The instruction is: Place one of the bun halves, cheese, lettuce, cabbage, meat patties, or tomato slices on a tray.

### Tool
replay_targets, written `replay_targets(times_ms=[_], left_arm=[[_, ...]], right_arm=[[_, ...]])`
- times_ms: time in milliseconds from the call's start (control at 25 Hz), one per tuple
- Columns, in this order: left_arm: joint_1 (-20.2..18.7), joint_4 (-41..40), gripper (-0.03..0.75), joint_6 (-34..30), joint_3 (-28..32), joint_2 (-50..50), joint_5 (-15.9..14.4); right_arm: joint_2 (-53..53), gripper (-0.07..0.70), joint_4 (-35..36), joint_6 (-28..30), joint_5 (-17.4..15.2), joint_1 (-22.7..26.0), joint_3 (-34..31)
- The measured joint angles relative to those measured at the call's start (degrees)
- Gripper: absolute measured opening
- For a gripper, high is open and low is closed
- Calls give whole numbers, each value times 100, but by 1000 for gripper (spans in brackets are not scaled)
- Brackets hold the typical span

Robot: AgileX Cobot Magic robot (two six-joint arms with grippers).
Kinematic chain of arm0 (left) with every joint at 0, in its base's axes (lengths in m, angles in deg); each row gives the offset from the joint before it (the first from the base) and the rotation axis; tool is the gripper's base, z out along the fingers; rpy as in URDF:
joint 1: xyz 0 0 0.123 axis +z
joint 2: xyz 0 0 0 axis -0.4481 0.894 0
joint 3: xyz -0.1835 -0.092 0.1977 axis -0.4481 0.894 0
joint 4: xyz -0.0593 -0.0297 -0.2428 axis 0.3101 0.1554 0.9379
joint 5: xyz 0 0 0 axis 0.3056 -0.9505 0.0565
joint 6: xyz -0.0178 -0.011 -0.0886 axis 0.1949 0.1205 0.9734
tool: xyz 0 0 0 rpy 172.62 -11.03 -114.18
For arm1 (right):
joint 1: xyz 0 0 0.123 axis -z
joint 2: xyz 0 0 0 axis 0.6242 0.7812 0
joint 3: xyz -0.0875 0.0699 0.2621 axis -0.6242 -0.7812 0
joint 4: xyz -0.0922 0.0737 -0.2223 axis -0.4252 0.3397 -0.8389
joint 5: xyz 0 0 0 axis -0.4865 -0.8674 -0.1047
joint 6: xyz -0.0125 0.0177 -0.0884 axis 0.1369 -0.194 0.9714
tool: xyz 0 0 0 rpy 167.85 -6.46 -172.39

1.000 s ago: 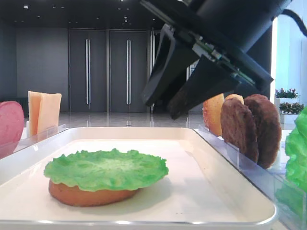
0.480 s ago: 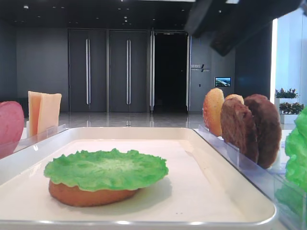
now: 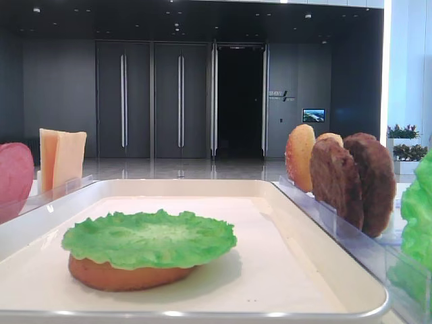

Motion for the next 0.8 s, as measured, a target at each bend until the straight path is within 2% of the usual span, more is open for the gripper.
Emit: replay_targets(times_ms=[80, 280, 800], left_arm=[[0, 0, 391, 0, 0, 0, 0], [0, 0, 391, 0, 0, 0, 0], [0, 0, 391, 0, 0, 0, 0]], right_arm=[[-356, 239, -293, 0, -302, 332, 26], [-1201, 239, -891, 0, -484, 929, 33], [-2449, 239, -776, 23, -490, 991, 28]])
